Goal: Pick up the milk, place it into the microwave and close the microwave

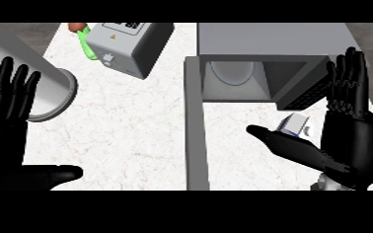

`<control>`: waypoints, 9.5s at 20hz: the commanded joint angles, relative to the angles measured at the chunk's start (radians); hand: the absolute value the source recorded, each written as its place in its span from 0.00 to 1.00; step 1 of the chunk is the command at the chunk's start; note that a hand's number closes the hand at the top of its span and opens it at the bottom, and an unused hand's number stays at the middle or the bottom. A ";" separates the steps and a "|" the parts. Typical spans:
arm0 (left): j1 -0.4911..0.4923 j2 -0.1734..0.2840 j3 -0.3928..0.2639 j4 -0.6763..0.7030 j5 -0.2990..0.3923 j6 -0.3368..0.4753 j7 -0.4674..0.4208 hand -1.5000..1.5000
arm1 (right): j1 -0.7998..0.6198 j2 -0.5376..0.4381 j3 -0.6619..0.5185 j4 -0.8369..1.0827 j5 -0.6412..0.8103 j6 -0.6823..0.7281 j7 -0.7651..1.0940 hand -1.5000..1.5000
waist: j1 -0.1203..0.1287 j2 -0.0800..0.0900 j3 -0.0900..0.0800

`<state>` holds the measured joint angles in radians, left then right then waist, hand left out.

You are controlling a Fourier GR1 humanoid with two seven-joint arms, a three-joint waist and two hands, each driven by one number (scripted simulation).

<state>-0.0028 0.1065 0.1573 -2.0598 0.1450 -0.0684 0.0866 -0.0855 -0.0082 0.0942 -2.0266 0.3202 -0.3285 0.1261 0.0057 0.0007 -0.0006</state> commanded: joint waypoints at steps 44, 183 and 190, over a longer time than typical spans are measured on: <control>0.326 -0.004 0.394 -0.246 0.408 -0.333 0.099 0.00 | 0.181 -0.001 -0.241 0.664 -0.289 -0.167 -0.574 0.00 | -0.002 -0.001 0.001; 0.135 -0.037 0.332 0.045 0.327 -0.706 0.067 0.00 | -0.915 -0.141 -0.456 1.835 -0.022 -0.058 -0.896 0.00 | 0.066 0.032 0.005; 0.150 -0.089 0.221 -0.045 0.313 -0.669 0.144 1.00 | -0.843 -0.113 -0.505 1.859 -0.092 0.113 -0.953 0.00 | 0.035 0.014 0.003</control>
<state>0.1301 0.0607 0.4421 -2.0564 0.4791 -0.7469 0.2043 -0.9608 -0.1590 -0.3833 -0.1758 0.2670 -0.2887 -0.7916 0.0525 0.0230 0.0035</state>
